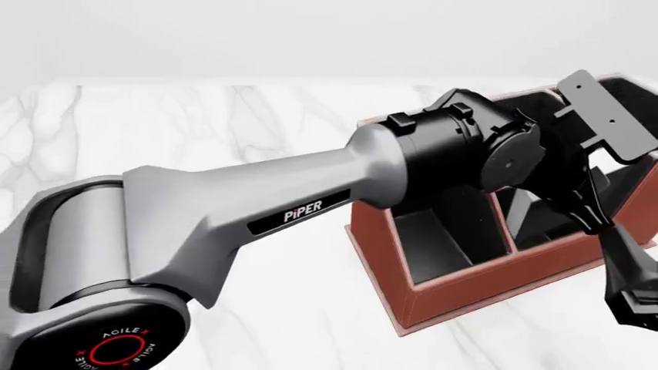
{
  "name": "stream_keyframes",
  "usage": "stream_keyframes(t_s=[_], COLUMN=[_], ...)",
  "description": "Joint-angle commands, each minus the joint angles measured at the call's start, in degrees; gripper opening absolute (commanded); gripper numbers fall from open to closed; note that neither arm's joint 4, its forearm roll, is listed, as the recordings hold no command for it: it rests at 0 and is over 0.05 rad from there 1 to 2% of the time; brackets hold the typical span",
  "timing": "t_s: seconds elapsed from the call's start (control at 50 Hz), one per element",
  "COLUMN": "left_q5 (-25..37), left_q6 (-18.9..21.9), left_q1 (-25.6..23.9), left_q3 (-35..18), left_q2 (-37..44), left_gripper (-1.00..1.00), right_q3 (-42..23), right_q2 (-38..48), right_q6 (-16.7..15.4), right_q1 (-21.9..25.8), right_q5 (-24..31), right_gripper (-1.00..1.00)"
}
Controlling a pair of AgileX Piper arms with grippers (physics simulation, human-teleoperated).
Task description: Pick up the book and place it in the back compartment of the caddy.
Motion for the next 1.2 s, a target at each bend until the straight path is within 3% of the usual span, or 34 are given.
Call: stream_keyframes(t_s=[0.02,0.68,0.7,0.72,1.2], left_q5=[-0.76,-4.36,-3.59,-4.01,-7.58], left_q6=[1.39,2.76,1.27,1.03,-1.38], left_q1=[0.20,1.56,1.25,1.03,-0.97], left_q3=[-0.98,0.02,-0.82,-0.45,6.81], left_q2=[0.62,1.61,1.73,1.32,-4.65], left_gripper=[-1.00,-1.00,-1.00,1.00,1.00], right_q3=[-0.02,-0.02,-0.01,-0.02,-0.02], right_q2=[1.52,3.50,3.57,3.68,2.70], right_q6=[0.20,0.57,0.56,0.59,0.35], right_q1=[-0.05,-0.18,-0.17,-0.18,-0.28], right_q5=[-1.31,-3.02,-3.09,-3.19,-2.28], right_gripper=[1.00,1.00,1.00,1.00,1.00])
